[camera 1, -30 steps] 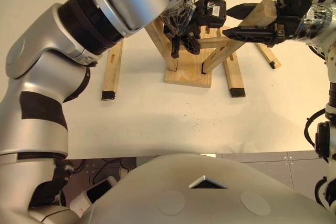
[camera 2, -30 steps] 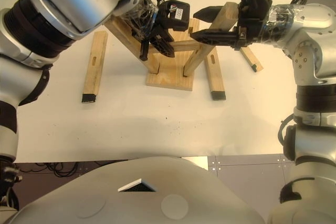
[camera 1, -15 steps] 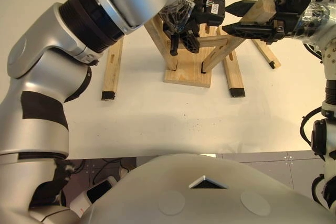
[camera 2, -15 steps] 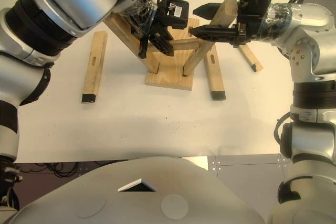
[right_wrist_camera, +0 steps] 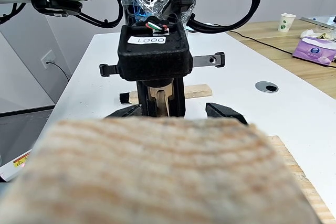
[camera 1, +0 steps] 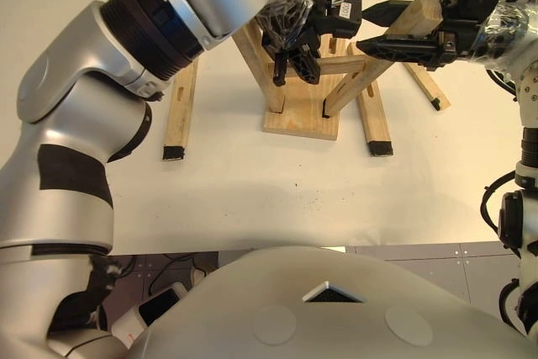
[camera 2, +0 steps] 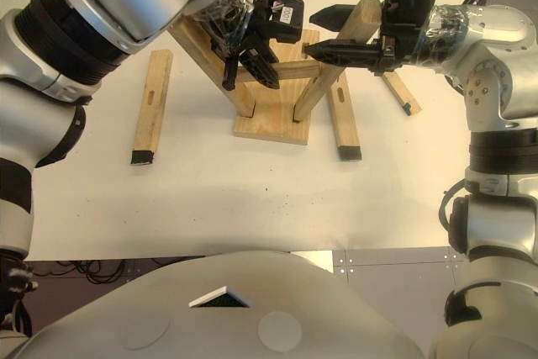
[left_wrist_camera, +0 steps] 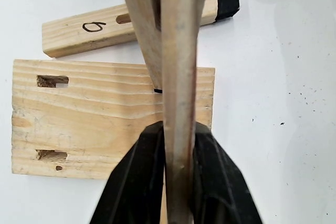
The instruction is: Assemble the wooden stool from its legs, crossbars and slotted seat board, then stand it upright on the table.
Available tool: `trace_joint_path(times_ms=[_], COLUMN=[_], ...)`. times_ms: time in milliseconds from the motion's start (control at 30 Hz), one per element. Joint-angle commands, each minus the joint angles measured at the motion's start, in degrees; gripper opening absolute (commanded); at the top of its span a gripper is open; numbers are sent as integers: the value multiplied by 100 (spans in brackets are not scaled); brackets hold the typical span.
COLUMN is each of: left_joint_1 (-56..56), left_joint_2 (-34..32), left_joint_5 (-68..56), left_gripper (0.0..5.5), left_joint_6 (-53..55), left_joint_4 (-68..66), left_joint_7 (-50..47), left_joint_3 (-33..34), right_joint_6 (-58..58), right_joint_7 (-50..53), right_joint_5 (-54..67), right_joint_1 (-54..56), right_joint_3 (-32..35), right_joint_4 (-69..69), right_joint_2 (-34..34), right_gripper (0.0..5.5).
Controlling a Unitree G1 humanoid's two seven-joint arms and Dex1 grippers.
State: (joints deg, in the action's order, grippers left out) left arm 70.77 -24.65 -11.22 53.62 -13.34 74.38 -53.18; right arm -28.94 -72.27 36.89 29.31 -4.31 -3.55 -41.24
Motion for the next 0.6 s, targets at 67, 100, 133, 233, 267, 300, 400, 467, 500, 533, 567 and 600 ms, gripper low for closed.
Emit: trace_joint_path(times_ms=[67,100,133,233,267,300,400,467,500,533,567,600], left_joint_1=[-2848,-2861,-2869,-2902,-2911,-2919,-2903,-2921,-2940,-2958,-2982,-3013], left_joint_2=[-305,-291,-275,-234,-208,-180,-187,-275,-353,-428,-547,-676], left_joint_5=[1225,1246,1264,1320,1341,1343,1281,1263,1260,1263,1297,1347], left_gripper=[48,48,48,48,48,48,48,48,48,48,48,48], left_joint_6=[202,181,171,144,130,122,162,158,153,151,129,84], left_joint_4=[-2005,-2065,-2118,-2242,-2299,-2358,-2314,-2116,-1956,-1823,-1671,-1540], left_joint_7=[-944,-962,-972,-1000,-1008,-1006,-908,-794,-721,-665,-615,-577], left_joint_3=[-1730,-1726,-1729,-1728,-1711,-1669,-1576,-1663,-1748,-1821,-1927,-2033], right_joint_6=[-751,-767,-765,-777,-763,-749,-539,-405,-347,-334,-305,-280], right_joint_7=[-320,-320,-331,-401,-453,-527,-707,-535,-387,-282,-209,-175], right_joint_5=[437,476,494,562,581,599,392,226,149,104,71,62], right_joint_1=[-552,-579,-612,-698,-739,-793,-999,-953,-852,-763,-719,-709], right_joint_3=[173,189,198,210,208,200,44,50,92,124,156,179], right_joint_4=[30,82,115,249,331,433,693,635,504,382,300,267], right_joint_2=[-133,-130,-136,-170,-198,-245,-413,-294,-175,-89,-37,-14], right_gripper=[202,202,202,202,202,202,202,202,202,202,202,202])
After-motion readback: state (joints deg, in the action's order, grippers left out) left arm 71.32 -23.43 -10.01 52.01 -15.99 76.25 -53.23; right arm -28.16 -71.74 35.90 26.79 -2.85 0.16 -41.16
